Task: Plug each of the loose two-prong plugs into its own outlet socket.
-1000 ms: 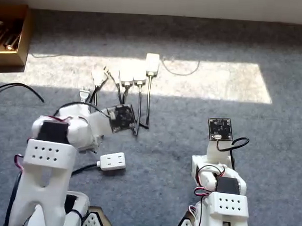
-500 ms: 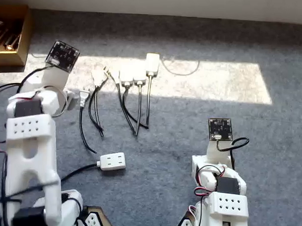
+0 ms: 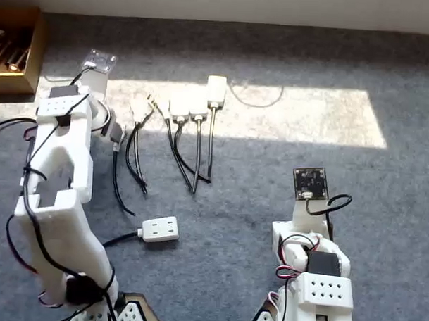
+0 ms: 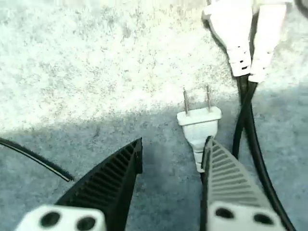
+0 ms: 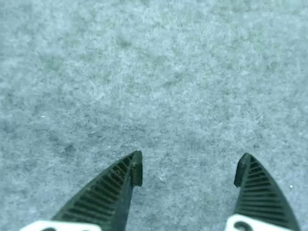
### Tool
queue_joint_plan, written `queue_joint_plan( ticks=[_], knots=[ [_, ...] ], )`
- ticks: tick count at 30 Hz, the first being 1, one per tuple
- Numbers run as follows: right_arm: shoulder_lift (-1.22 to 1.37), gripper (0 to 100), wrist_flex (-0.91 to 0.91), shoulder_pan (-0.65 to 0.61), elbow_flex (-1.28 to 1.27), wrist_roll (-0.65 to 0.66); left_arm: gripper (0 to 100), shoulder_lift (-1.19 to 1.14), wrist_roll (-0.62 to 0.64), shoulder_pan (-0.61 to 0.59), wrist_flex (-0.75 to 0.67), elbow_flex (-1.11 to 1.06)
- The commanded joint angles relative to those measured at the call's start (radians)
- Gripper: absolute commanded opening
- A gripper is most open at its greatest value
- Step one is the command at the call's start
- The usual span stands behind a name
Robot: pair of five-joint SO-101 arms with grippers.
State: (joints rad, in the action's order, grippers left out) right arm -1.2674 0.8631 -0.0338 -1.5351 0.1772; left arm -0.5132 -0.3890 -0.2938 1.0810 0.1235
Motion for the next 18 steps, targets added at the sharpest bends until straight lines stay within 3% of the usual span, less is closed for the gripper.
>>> queue_joint_plan(
  ticks=[1, 13, 18],
  knots=[
    [-0.012, 30.1, -0.013, -0.007, 0.007, 0.012, 14, -0.047, 0.0, 0.056, 0.025, 0.071],
    [-0.012, 30.1, -0.013, -0.007, 0.007, 0.012, 14, -0.07, 0.005, 0.131, 0.071, 0.082],
    [-0.012, 30.1, -0.013, -0.007, 0.007, 0.012, 14, -0.071, 0.005, 0.136, 0.152, 0.087]
  ],
)
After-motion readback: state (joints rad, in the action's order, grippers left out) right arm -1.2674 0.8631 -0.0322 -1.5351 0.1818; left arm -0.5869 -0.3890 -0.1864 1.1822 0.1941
